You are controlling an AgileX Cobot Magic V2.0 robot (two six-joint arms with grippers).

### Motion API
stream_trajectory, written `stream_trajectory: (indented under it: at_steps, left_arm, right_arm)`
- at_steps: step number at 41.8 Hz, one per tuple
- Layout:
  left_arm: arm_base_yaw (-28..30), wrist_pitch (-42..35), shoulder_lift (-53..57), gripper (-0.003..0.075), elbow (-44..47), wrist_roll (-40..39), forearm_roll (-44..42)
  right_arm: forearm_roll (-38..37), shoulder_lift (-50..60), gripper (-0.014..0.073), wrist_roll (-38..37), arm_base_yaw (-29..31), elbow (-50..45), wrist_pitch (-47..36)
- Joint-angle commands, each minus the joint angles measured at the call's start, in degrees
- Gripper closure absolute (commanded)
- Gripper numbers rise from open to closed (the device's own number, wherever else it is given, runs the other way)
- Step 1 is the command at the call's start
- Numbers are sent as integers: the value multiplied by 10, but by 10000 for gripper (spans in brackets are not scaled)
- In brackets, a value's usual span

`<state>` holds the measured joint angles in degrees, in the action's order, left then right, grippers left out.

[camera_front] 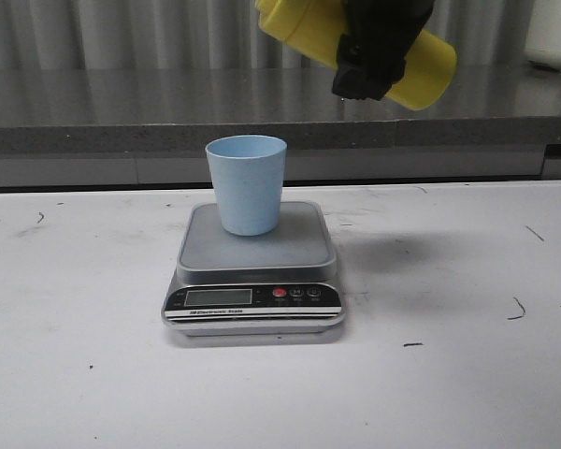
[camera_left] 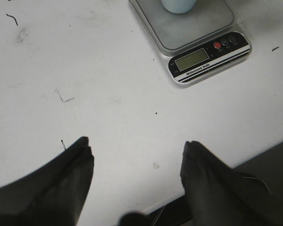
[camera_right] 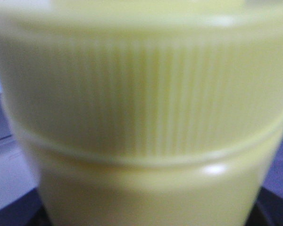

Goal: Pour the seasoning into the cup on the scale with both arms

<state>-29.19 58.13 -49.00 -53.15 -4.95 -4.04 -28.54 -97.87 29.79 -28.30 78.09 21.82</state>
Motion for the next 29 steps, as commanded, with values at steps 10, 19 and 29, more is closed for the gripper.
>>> stream_trajectory:
  at_steps: [10,19,29]
  left_arm:
    - [-4,-32,0,313,-14,-2,-2]
    - [-4,-32,0,313,-14,-2,-2]
    - [-4,-32,0,313,-14,-2,-2]
  right_arm:
    - [-157,-6,237,6,0,56,5]
    - [-233,-19,237,5,0,56,14]
    - [-345,-19,237,5,0,56,4]
